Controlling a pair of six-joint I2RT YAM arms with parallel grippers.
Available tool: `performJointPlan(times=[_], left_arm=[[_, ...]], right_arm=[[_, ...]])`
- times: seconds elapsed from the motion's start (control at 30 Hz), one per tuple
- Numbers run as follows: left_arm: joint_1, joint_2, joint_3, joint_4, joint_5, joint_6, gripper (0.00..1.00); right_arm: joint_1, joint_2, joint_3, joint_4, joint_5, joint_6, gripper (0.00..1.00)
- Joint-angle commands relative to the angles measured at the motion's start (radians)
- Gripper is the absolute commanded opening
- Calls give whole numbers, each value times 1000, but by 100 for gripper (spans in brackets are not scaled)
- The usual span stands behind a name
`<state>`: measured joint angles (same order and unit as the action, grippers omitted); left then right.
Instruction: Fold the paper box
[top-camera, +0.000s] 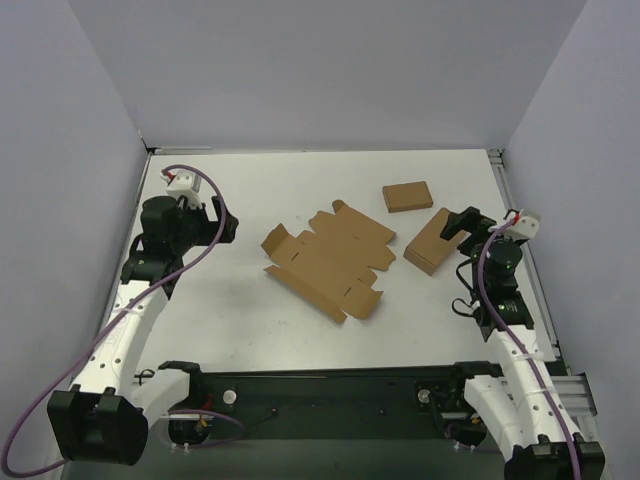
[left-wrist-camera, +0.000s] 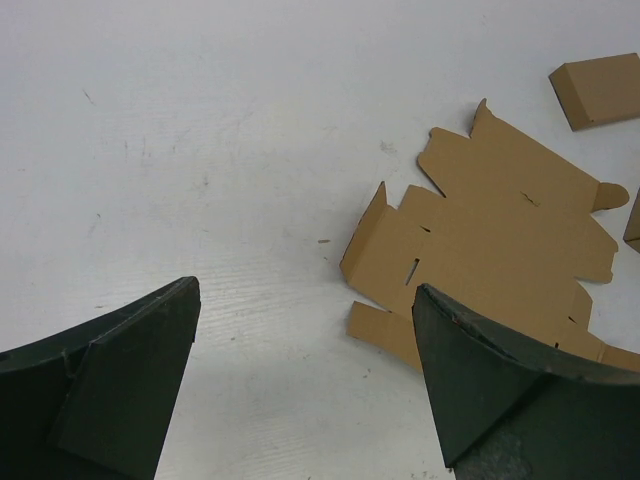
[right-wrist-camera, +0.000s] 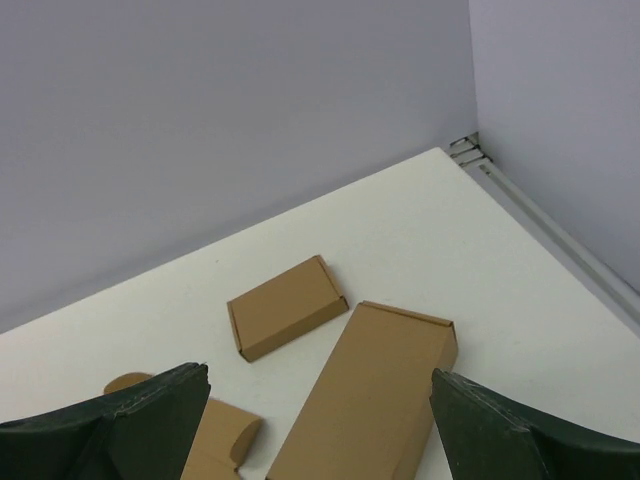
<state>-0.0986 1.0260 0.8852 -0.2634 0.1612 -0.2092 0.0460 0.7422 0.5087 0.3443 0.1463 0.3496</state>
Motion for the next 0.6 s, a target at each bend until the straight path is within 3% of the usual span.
performJointPlan(times=[0.0, 0.1, 0.33, 0.47, 0.57], left_arm=[[0, 6, 55, -14, -19, -44, 97], [0, -3, 54, -17, -3, -47, 97], [13, -12, 34, -10, 24, -68, 97], [20, -32, 43, -33, -75, -53, 97], [23, -69, 34, -30, -123, -33, 97]], right_arm=[[-5, 17, 46, -103, -151, 51, 100], [41, 109, 155, -227, -223, 2, 93], [552, 345, 392, -545, 57, -133, 91], [892, 549, 508, -629, 182, -133, 89], [1058, 742, 622, -698, 281, -133, 84]])
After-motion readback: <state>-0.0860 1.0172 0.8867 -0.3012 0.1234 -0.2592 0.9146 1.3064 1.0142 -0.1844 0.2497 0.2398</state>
